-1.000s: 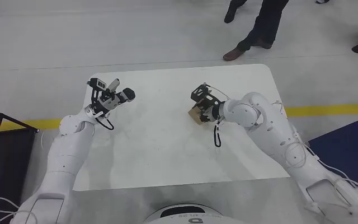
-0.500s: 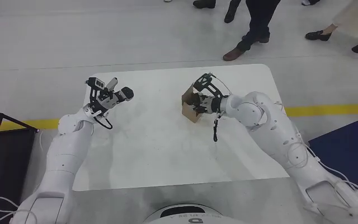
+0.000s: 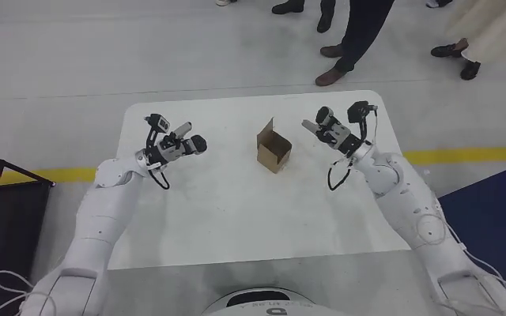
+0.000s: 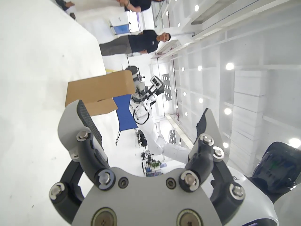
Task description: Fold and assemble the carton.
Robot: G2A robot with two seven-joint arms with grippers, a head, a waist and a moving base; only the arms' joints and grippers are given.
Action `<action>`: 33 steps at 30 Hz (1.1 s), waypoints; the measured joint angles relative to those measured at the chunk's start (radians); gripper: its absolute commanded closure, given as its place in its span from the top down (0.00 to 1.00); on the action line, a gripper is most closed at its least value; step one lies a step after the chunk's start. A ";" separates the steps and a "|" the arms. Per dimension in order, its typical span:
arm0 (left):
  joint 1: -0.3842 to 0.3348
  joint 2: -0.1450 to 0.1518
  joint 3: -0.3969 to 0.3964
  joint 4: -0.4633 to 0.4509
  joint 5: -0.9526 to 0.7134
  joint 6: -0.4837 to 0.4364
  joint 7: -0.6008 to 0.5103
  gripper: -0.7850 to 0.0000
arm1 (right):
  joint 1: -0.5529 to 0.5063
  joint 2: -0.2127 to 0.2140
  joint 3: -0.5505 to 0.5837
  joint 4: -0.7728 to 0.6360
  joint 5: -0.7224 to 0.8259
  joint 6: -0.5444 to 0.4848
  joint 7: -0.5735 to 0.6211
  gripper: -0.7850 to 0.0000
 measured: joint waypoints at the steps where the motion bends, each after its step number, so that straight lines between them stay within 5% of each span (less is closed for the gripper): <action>1: -0.004 -0.006 0.024 -0.007 0.006 0.007 -0.008 1.00 | 0.012 -0.005 -0.016 0.038 0.005 -0.030 0.009 0.73; 11: -0.099 -0.089 0.247 0.067 -0.021 0.053 -0.020 1.00 | 0.153 -0.060 -0.164 0.261 -0.004 -0.274 0.081 0.85; 16: -0.152 -0.132 0.315 0.152 -0.063 0.033 -0.005 1.00 | 0.199 -0.086 -0.206 0.339 -0.046 -0.290 0.059 0.86; 33: -0.239 -0.210 0.373 0.348 -0.105 -0.067 0.035 1.00 | 0.202 -0.091 -0.297 0.340 -0.070 -0.315 0.019 0.91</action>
